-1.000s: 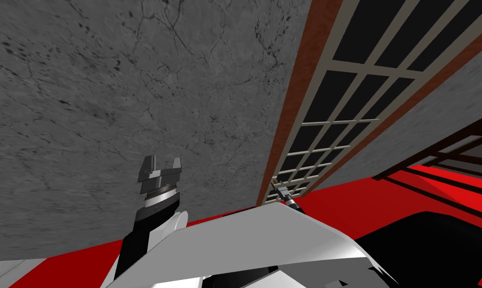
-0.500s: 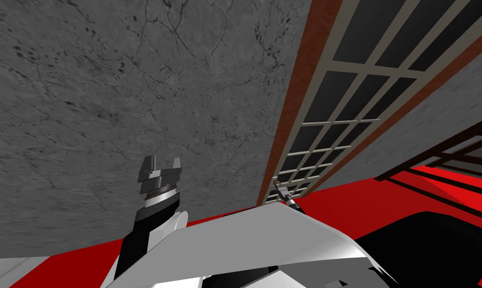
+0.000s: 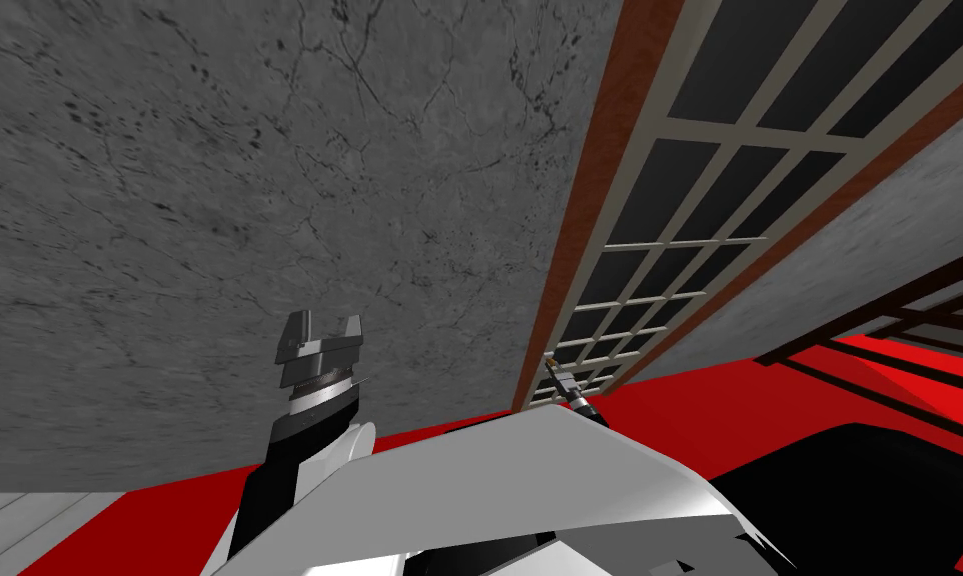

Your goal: Pull the door open

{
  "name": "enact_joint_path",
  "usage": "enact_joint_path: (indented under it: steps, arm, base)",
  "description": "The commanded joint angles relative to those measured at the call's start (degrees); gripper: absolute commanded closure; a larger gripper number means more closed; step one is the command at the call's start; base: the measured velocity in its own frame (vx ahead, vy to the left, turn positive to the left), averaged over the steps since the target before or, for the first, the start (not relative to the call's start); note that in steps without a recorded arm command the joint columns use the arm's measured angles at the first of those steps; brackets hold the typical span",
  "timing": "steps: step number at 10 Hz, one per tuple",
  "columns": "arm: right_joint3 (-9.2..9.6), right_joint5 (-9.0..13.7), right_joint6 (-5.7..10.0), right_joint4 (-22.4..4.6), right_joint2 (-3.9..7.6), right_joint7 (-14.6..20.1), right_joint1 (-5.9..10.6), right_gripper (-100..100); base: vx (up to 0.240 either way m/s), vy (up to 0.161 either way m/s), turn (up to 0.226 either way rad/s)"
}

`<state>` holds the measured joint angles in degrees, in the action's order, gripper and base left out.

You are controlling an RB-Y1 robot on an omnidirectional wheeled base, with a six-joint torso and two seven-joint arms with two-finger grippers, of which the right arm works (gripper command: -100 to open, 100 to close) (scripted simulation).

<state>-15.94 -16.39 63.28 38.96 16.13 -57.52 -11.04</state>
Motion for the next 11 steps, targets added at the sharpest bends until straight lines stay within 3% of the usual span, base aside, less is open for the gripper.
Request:
enact_joint_path:
  steps: [1,11]
  arm:
    - [0.34,0.5,-0.16,-0.1,-0.10,1.7,0.07,100]
    - [2.89,5.3,-1.40,-0.4,-0.12,15.5,1.50,100]
  base:
    - [-0.054,-0.017,0.034]
    - [-0.055,-0.017,0.046]
